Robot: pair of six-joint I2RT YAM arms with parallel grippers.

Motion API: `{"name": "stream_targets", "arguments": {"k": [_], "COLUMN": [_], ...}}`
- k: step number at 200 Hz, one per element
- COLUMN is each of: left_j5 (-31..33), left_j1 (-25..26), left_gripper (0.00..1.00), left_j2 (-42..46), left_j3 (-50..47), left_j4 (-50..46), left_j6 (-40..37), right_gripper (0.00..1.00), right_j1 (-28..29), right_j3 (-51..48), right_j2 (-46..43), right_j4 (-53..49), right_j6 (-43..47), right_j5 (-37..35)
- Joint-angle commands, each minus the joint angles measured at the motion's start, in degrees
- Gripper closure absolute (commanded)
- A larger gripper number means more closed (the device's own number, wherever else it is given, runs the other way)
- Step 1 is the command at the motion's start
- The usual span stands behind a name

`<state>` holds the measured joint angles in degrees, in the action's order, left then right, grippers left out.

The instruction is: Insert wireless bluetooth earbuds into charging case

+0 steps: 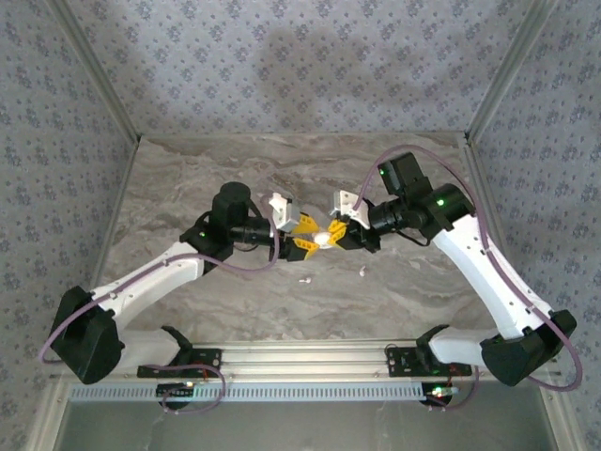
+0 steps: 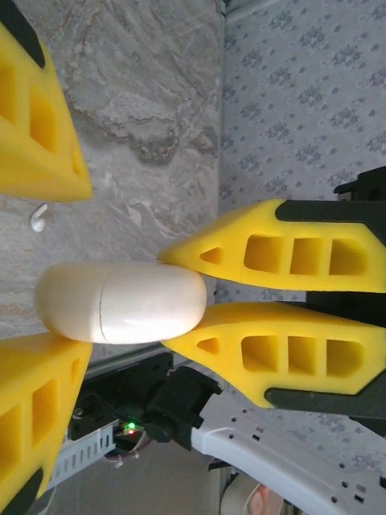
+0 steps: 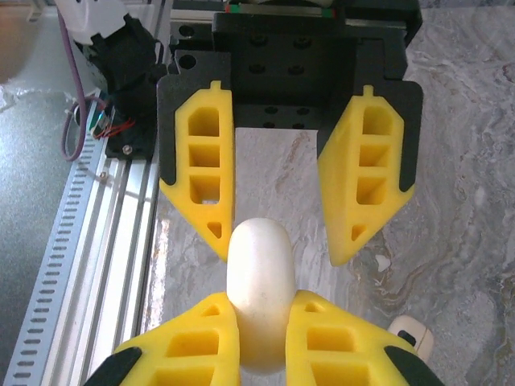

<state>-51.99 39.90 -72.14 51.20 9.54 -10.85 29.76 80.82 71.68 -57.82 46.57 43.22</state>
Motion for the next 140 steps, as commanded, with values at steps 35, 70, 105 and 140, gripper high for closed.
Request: {"name": "stream_targets", "arguments": {"k": [35, 70, 105, 140], "left_j5": [-2.76, -2.73, -2.68, -2.24], "left_j1": [0.83, 1.06, 1.34, 1.33], "left_gripper": [0.54, 0.56, 0.69, 0.79], "left_j2": [-1.23, -1.38, -1.42, -1.38], "left_j3": [2.87, 2.33, 2.33, 2.33], "left_j4": [-3.08, -0.05, 0.13, -0.92], "left_j6": [-2.69, -0.2, 0.13, -0.22], "right_gripper": [0.88, 0.88, 0.88, 0.83], "right_j1": [0.82, 1.07, 1.12, 0.99], "right_j3": [0.89, 0.44, 0.39, 0.23], "right_j2": [0.3, 0.91, 1.53, 1.78], "right_j4": [-0.46, 0.83, 1.4, 1.07], "right_j6": [0.72, 0.28, 0.21, -0.93], "right_j5": [0.82, 1.84, 2.0, 1.87]}}
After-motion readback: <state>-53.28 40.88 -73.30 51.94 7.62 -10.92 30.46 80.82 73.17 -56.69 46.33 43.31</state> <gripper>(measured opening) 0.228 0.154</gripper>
